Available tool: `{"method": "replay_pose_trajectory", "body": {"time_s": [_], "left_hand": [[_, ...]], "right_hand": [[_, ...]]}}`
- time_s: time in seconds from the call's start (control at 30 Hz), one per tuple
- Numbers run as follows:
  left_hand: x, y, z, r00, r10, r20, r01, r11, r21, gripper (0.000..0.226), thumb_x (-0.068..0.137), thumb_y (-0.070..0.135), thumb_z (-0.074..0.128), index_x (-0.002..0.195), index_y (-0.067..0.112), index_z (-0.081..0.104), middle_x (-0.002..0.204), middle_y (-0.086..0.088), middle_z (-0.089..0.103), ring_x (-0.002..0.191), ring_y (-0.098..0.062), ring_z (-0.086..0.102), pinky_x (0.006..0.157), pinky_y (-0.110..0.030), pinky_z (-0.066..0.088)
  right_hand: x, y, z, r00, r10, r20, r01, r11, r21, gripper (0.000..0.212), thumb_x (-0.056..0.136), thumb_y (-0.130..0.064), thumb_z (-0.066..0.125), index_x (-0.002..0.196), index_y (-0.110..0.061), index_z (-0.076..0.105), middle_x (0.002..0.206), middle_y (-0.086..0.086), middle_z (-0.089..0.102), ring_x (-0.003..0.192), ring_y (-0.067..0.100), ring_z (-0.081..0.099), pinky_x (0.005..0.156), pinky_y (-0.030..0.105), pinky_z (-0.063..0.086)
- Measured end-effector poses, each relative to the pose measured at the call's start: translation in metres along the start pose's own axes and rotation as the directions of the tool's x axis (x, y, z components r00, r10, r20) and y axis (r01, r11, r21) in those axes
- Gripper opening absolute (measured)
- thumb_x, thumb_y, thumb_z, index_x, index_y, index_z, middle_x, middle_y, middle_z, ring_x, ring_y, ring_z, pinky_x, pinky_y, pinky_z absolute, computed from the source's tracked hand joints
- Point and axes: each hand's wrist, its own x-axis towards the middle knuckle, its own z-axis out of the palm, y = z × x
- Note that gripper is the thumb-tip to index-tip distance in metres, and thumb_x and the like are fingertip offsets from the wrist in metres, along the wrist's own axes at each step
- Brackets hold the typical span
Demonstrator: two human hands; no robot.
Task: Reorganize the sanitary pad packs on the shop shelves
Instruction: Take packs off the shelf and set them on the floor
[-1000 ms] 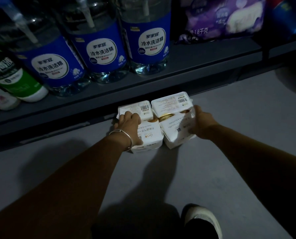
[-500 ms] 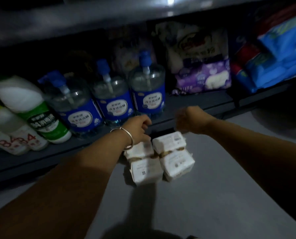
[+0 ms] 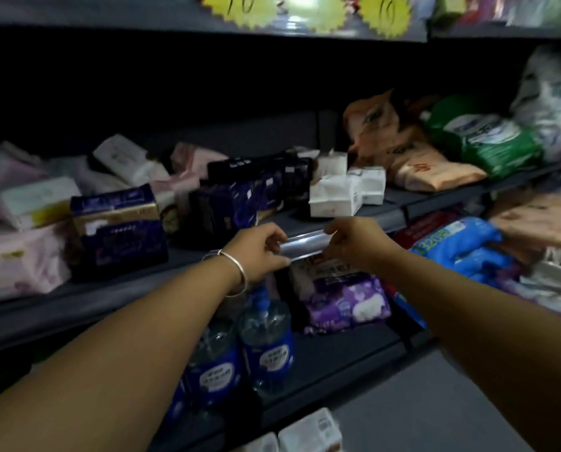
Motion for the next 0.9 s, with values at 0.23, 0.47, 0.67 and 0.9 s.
{"method": "replay_pose_trajectory", "body": {"time_s": [0.23, 0.47, 0.67, 0.9], "left_hand": [[0.068, 0.036, 0.010, 0.999, 0.007, -0.040, -0.007, 1.000, -0.012, 0.044, 0.080, 0.020, 0.072, 0.119, 0.012, 0.054, 0.109, -0.006, 0.058, 0.092, -0.018, 0.058, 0.088, -0.028, 0.049], [0.129, 0.037, 0.020, 0.992, -0.027, -0.120, 0.028, 1.000, 0.008, 0.040, 0.085, 0.026, 0.066, 0.121, 0.015, 0.052, 0.123, -0.005, 0.051, 0.105, -0.016, 0.053, 0.092, -0.025, 0.044], [0.171, 0.034, 0.024, 0.983, -0.125, -0.134, 0.127, 0.992, 0.008, 0.054, 0.085, 0.040, 0.062, 0.131, 0.016, 0.045, 0.136, -0.007, 0.040, 0.122, -0.023, 0.044, 0.106, -0.038, 0.038], [0.203, 0.075, 0.044, 0.967, -0.253, 0.028, 0.242, 0.947, 0.212, 0.099, 0.071, 0.076, 0.052, 0.145, 0.017, 0.022, 0.149, -0.011, 0.023, 0.134, -0.033, 0.028, 0.105, -0.043, 0.035]], "right_hand": [[0.040, 0.038, -0.038, 0.984, 0.100, -0.150, -0.110, 0.993, -0.054, 0.055, 0.082, -0.023, 0.071, 0.131, -0.009, 0.051, 0.127, 0.011, 0.055, 0.112, 0.027, 0.055, 0.090, 0.032, 0.045], [0.086, 0.066, -0.041, 0.963, 0.265, -0.051, -0.263, 0.964, 0.045, 0.079, 0.082, -0.045, 0.067, 0.140, -0.004, 0.031, 0.138, 0.017, 0.043, 0.125, 0.032, 0.043, 0.100, 0.036, 0.041], [0.135, 0.084, -0.036, 0.926, 0.360, -0.113, -0.334, 0.921, 0.200, 0.042, 0.100, -0.030, 0.035, 0.120, 0.003, 0.052, 0.123, 0.024, 0.055, 0.113, 0.037, 0.051, 0.079, 0.030, 0.036], [0.173, 0.096, -0.049, 0.866, 0.397, -0.305, -0.403, 0.914, 0.043, 0.046, 0.094, -0.029, 0.051, 0.134, -0.009, 0.042, 0.142, 0.017, 0.032, 0.129, 0.038, 0.030, 0.103, 0.041, 0.029]]}}
